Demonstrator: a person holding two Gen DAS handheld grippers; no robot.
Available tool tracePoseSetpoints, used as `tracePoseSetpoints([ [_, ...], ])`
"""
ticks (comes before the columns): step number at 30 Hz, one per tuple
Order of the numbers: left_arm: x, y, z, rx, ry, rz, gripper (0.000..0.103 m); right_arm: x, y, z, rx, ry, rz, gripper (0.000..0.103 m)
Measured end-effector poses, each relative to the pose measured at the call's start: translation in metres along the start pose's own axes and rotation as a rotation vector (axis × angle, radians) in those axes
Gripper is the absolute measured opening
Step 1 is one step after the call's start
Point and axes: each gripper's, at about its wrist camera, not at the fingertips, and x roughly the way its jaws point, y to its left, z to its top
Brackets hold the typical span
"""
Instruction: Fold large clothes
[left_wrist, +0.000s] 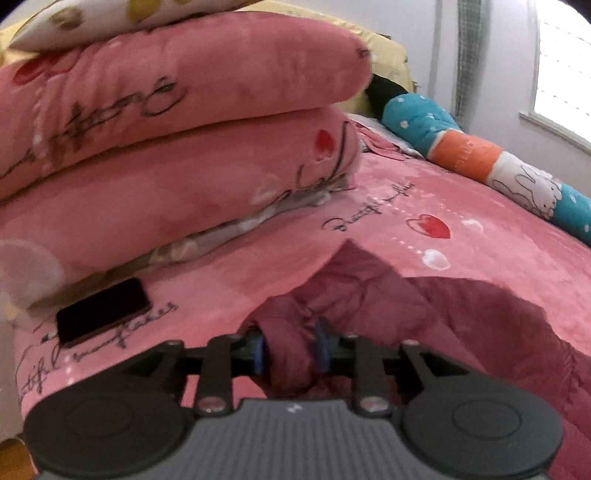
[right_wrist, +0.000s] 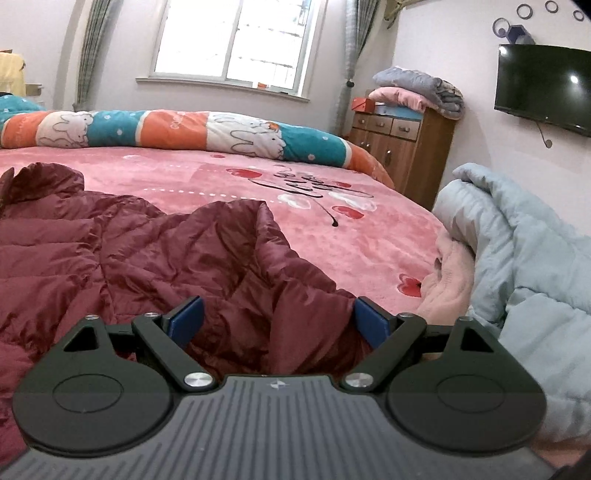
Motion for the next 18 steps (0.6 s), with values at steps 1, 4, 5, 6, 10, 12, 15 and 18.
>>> tracePoseSetpoints([
  [1, -0.001, 0.005, -0.002, -0.004, -0.004, -0.001, 0.03, 0.0, -0.002, 0.001, 0.008, 0.001, 0.008, 0.103],
  [4, -0.015, 0.012, -0.009, 0.004, -0.012, -0.021, 0.039, -0.006, -0.007, 0.006, 0.031, 0.002, 0.024, 0.103],
  [5, -0.023, 0.013, -0.014, 0.011, -0.016, -0.041, 0.043, 0.0, -0.01, 0.01, 0.042, 0.004, 0.031, 0.103],
  [6, -0.032, 0.014, -0.019, 0.021, -0.02, -0.061, 0.046, -0.002, -0.013, 0.012, 0.057, 0.006, 0.041, 0.103],
  [10, -0.074, 0.01, -0.044, 0.087, -0.012, -0.172, 0.054, -0.018, -0.023, 0.019, 0.098, 0.029, 0.097, 0.103],
  [12, -0.096, 0.006, -0.059, 0.12, -0.015, -0.23, 0.057, -0.029, -0.032, 0.021, 0.12, 0.037, 0.12, 0.103],
  [15, -0.126, 0.001, -0.086, 0.164, 0.0, -0.317, 0.061, -0.05, -0.04, 0.023, 0.161, 0.053, 0.162, 0.103],
  [18, -0.154, -0.009, -0.113, 0.219, 0.005, -0.395, 0.061, -0.072, -0.042, 0.019, 0.179, 0.087, 0.212, 0.103],
])
